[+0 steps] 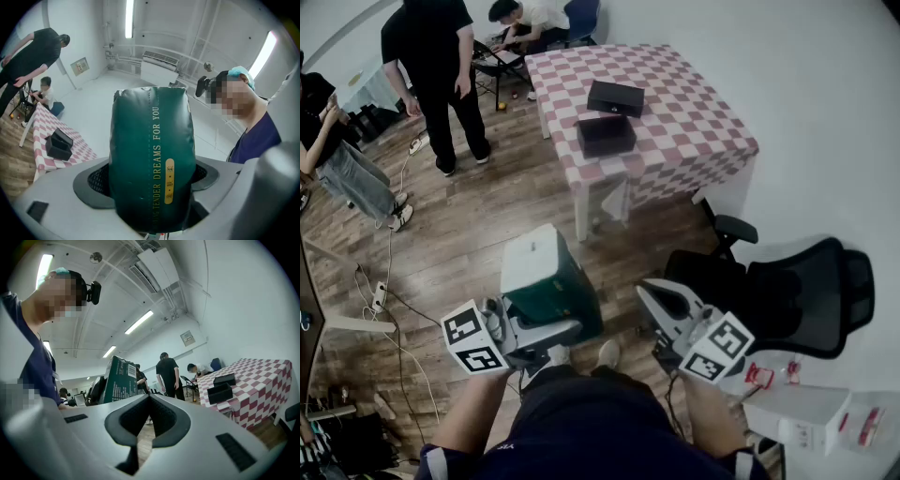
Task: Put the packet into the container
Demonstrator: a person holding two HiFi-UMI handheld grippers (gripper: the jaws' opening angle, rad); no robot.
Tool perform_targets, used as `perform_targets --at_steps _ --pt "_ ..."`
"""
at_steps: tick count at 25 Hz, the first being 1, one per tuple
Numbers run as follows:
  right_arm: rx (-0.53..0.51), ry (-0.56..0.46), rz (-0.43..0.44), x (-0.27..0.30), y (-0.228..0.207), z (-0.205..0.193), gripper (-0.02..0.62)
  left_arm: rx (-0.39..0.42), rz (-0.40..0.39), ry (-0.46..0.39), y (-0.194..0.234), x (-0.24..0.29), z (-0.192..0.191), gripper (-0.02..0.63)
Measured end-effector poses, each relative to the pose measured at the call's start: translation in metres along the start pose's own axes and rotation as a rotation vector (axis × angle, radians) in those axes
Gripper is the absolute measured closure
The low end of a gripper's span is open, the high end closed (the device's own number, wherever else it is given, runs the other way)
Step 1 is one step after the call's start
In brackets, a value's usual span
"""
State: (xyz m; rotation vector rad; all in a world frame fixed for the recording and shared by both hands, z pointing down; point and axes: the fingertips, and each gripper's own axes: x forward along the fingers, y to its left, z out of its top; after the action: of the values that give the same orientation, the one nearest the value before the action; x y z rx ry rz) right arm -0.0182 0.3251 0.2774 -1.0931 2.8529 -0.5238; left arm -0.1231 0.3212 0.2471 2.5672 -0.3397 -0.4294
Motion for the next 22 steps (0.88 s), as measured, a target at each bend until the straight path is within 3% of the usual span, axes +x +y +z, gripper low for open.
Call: perform_targets --at_steps 11,22 --pt "0.002 0.003 0.015 -0.009 -0.006 -0.003 0.580 0.002 0.024 -0.014 -0.001 0.005 -0.005 0.140" --pt "0.079 0.005 0.038 -0.044 -0.049 -0.011 0.577 0.007 0.080 -0.004 -0.008 0.048 -0.035 0.140"
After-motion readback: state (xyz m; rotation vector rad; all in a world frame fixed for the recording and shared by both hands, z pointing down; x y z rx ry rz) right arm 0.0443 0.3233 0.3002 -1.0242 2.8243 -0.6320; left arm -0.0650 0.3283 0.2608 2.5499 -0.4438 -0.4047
